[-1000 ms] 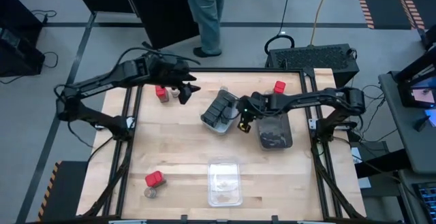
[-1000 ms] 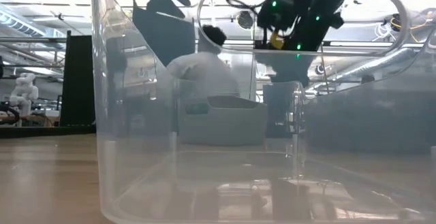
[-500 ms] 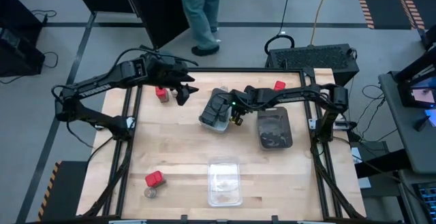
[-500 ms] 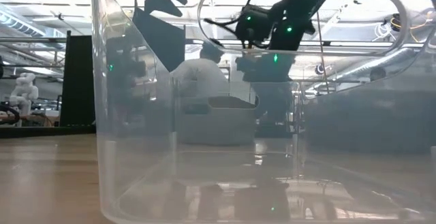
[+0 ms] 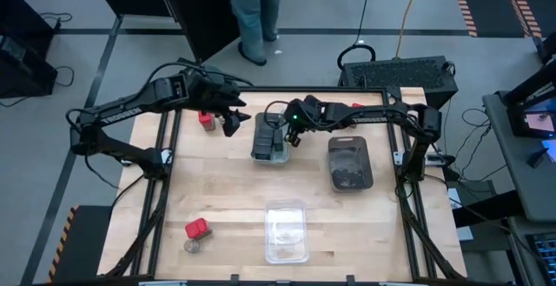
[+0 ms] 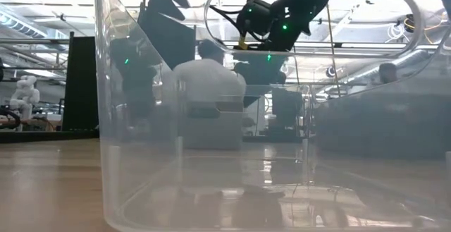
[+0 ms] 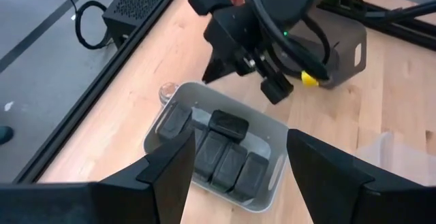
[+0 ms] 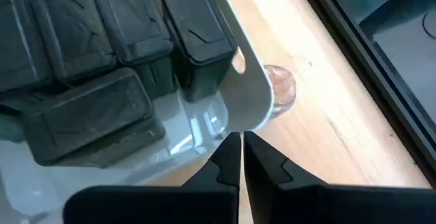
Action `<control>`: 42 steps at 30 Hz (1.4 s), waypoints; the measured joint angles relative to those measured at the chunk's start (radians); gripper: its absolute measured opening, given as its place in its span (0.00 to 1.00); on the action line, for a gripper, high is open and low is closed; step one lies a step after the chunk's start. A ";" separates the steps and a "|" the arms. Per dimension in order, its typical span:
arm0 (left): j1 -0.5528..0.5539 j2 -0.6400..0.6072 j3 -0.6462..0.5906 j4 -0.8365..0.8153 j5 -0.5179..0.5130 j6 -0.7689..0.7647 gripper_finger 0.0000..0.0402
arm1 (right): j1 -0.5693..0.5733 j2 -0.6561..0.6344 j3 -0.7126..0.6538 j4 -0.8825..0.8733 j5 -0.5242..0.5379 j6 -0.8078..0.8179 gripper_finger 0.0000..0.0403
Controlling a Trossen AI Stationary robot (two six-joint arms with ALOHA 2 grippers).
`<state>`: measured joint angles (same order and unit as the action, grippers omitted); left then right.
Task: Sort spices by type
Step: Adjust the gray bin
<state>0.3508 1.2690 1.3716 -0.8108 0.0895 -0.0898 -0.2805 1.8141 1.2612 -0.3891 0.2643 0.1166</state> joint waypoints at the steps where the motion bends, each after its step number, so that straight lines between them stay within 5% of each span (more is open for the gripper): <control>1: 0.000 0.000 0.000 -0.006 0.000 0.002 0.59 | 0.000 0.000 0.001 -0.004 0.001 -0.003 0.00; 17: 0.000 -0.097 0.000 -0.010 -0.036 0.021 0.59 | 0.226 -0.023 0.003 0.075 -0.057 0.041 0.00; 42: 0.000 -0.099 0.000 -0.011 -0.038 0.000 0.59 | 0.248 0.010 0.002 -0.055 -0.060 0.100 0.00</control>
<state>0.3508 1.1698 1.3720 -0.8215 0.0518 -0.0896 -0.0326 1.8240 1.2636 -0.4444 0.2040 0.2162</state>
